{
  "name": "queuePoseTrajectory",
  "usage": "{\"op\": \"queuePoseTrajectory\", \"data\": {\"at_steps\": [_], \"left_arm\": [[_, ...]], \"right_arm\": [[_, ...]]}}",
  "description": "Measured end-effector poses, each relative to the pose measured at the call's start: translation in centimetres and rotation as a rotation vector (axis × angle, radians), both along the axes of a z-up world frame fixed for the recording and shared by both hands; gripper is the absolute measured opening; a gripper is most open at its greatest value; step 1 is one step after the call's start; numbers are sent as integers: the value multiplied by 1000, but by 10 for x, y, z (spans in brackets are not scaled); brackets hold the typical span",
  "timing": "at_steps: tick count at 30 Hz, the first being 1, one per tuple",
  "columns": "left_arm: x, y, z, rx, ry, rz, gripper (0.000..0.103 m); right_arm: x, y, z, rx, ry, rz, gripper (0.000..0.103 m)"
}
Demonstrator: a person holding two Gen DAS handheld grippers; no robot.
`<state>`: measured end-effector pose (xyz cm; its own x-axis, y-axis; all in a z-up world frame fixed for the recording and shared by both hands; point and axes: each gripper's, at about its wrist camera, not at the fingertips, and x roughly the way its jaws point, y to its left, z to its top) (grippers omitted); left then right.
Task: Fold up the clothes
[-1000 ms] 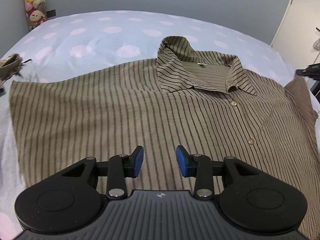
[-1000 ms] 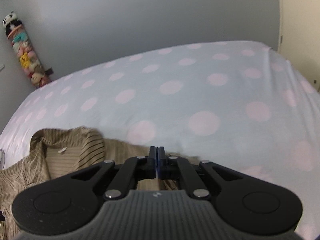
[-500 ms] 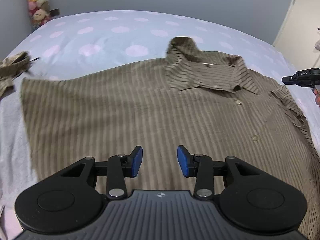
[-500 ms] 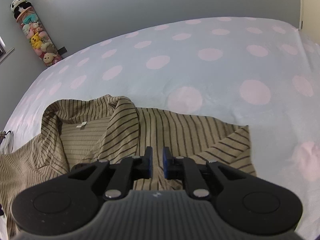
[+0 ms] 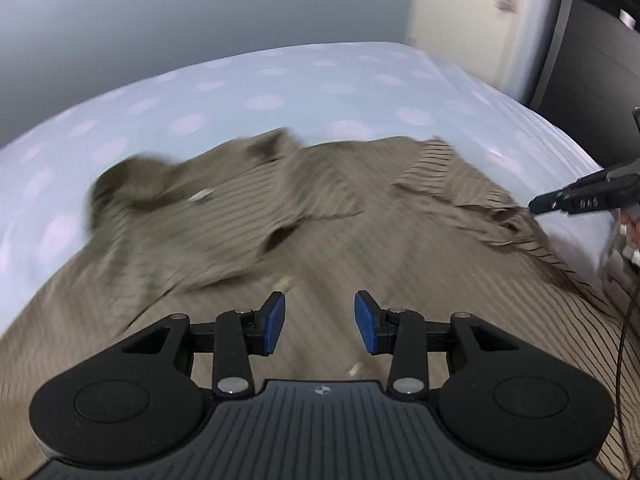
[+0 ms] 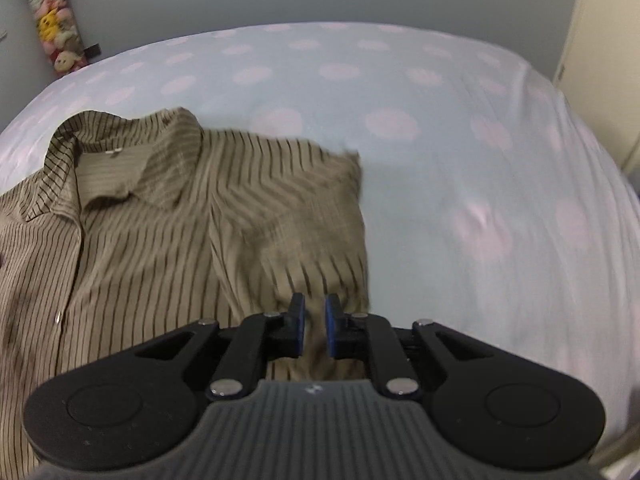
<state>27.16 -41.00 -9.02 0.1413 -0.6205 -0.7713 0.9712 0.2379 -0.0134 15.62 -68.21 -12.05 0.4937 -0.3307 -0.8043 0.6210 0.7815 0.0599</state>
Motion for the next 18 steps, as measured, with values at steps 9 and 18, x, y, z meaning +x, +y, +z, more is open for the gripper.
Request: {"op": "queuePoseTrajectory", "data": {"at_steps": [9, 18], "left_arm": [[-68, -116, -35, 48, -170, -311, 36], [-88, -177, -62, 125, -267, -457, 36]], "right_arm": [[-16, 21, -19, 7, -70, -54, 27], [-4, 18, -24, 54, -106, -87, 32]]}}
